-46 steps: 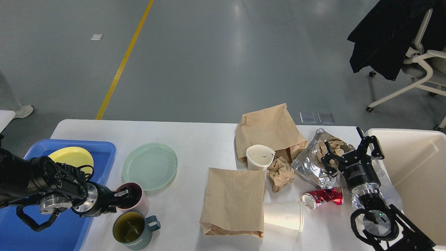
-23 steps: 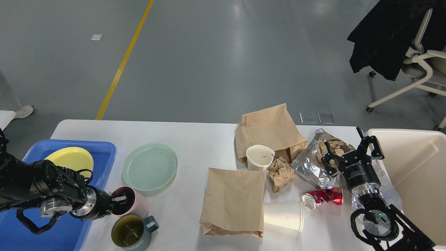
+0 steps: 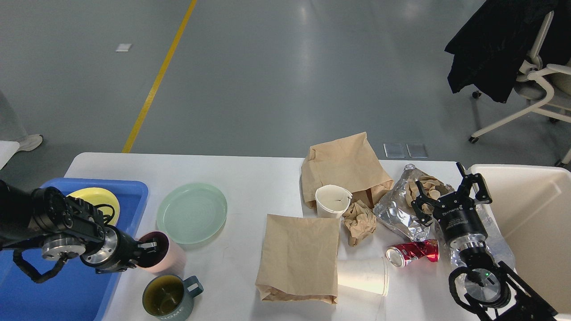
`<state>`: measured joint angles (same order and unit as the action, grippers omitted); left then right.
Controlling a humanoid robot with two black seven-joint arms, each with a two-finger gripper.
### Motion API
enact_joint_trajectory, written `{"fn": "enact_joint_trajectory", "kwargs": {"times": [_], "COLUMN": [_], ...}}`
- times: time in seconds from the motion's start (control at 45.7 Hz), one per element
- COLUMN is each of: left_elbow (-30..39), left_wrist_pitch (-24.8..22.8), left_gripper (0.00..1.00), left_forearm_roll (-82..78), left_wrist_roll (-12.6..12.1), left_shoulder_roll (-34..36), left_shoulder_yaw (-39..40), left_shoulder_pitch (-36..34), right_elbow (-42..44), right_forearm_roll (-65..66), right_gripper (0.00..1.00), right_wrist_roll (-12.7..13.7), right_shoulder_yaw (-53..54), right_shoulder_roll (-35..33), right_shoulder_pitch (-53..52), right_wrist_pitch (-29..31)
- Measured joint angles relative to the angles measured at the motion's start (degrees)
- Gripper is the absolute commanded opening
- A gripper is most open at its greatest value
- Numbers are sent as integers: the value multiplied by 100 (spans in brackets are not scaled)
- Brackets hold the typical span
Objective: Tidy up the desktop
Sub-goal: 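Grasp the pink cup with the left gripper and lift it onto the tray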
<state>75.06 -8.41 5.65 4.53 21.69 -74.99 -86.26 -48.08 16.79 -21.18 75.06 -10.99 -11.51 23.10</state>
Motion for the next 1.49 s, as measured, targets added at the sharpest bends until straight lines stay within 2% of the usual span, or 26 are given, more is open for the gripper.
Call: {"fn": "enact_joint_trajectory", "kwargs": {"times": [0.175,0.394,0.547,0.657,0.832,1.007,1.117,1.182,1.248,1.27,1.358,1.423,1.489], "left_elbow": [474,1712,2138,2172,1928,791,-183,-785,-1397,-1735,-2462,-3145,-3569], "left_wrist_pitch": [-822,-1533,-2627,-3249,-3413,-3487,-3605,-3641,-3647,-3649,-3649,-3637,-3629], "left_gripper": [0,0,0,0,0,1,1,1,1,1,1,2,2], "left_forearm_roll": [-94,-599,-758,-875,-1214,-2452,-3247,-3626,-3862,-3935,-4035,-4117,-4203], "left_wrist_roll": [-49,-198,-214,-202,-146,-138,-88,99,434,644,1050,1270,1328], "left_shoulder_roll": [214,572,594,637,1134,2589,3455,3783,3913,3932,3890,3701,3595], "left_shoulder_yaw": [-579,-1480,-2053,-2215,-2412,-2321,-1822,-1281,-641,-276,546,1388,1871], "left_shoulder_pitch": [-1182,-3618,-5239,-5773,-5871,-5423,-4689,-3915,-2919,-2320,-1001,241,909], "right_elbow": [0,0,0,0,0,0,0,0,0,0,0,0,0], "right_forearm_roll": [7,12,12,12,8,-1,-1,-1,-1,-1,-1,-1,-1], "right_gripper": [100,100,100,100,100,100,100,100,100,100,100,100,100], "right_wrist_roll": [0,0,0,0,0,0,0,0,0,0,0,0,0], "right_shoulder_yaw": [0,0,0,0,0,0,0,0,0,0,0,0,0], "right_shoulder_roll": [0,0,0,0,0,0,0,0,0,0,0,0,0], "right_shoulder_pitch": [0,0,0,0,0,0,0,0,0,0,0,0,0], "right_wrist_pitch": [0,1,2,2,2,2,2,2,2,2,2,2,2]}}
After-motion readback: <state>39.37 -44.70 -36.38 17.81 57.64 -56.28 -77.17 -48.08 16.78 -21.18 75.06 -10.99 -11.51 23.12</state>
